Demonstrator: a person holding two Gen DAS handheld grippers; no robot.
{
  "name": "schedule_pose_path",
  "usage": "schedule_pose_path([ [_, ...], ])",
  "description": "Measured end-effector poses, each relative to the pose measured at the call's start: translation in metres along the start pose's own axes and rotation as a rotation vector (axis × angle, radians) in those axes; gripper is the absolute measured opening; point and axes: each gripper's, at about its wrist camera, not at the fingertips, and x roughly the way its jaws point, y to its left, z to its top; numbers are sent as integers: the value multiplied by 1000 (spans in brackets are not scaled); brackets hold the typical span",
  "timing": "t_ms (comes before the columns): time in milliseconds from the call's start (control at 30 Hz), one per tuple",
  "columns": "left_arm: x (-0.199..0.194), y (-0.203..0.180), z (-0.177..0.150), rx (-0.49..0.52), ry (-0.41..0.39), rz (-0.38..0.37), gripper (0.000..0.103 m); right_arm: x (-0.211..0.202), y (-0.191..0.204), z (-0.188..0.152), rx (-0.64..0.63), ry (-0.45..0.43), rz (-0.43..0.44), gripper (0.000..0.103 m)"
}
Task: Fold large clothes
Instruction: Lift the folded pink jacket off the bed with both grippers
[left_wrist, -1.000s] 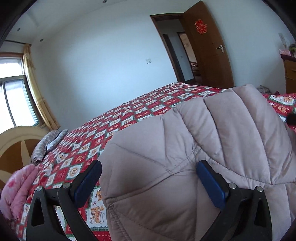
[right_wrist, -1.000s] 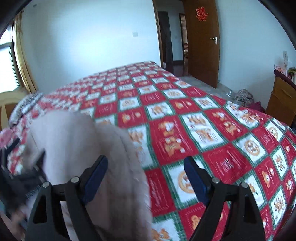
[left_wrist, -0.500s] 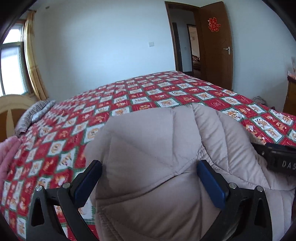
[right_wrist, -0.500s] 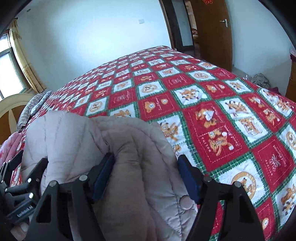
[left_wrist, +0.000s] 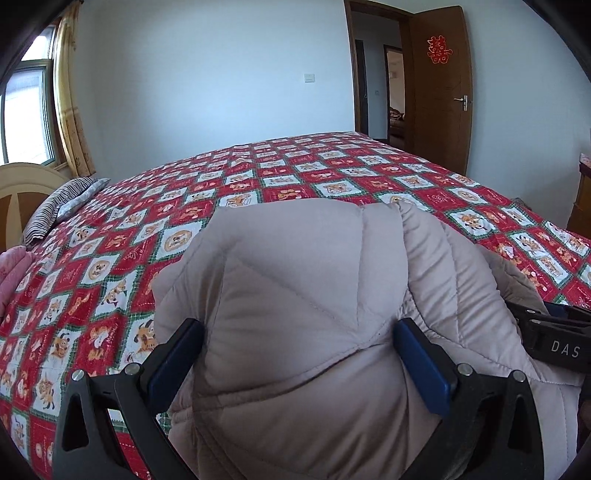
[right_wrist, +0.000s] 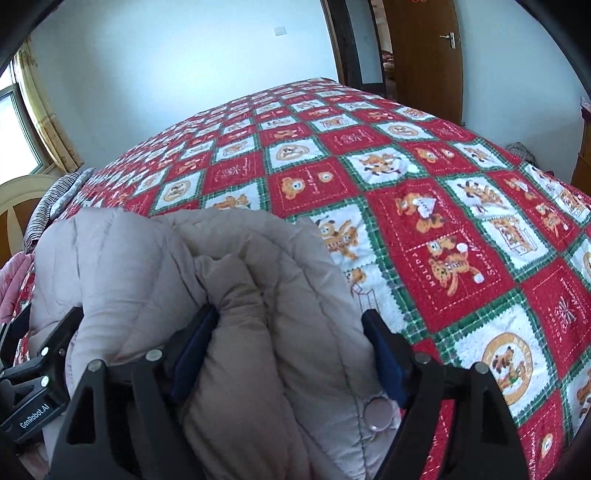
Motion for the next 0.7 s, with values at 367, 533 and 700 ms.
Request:
schedule_pose_path([
  [367,11,-1,-2,-9,35,1,102,13,-4,-1,20,40,10,84],
  [533,14,-1,-2,-10,44,3,102,16,-3,-2,18,54,3,85],
  [700,17,0,-2,-14,56,2,102,21,-5,-2,20,70,9,88],
])
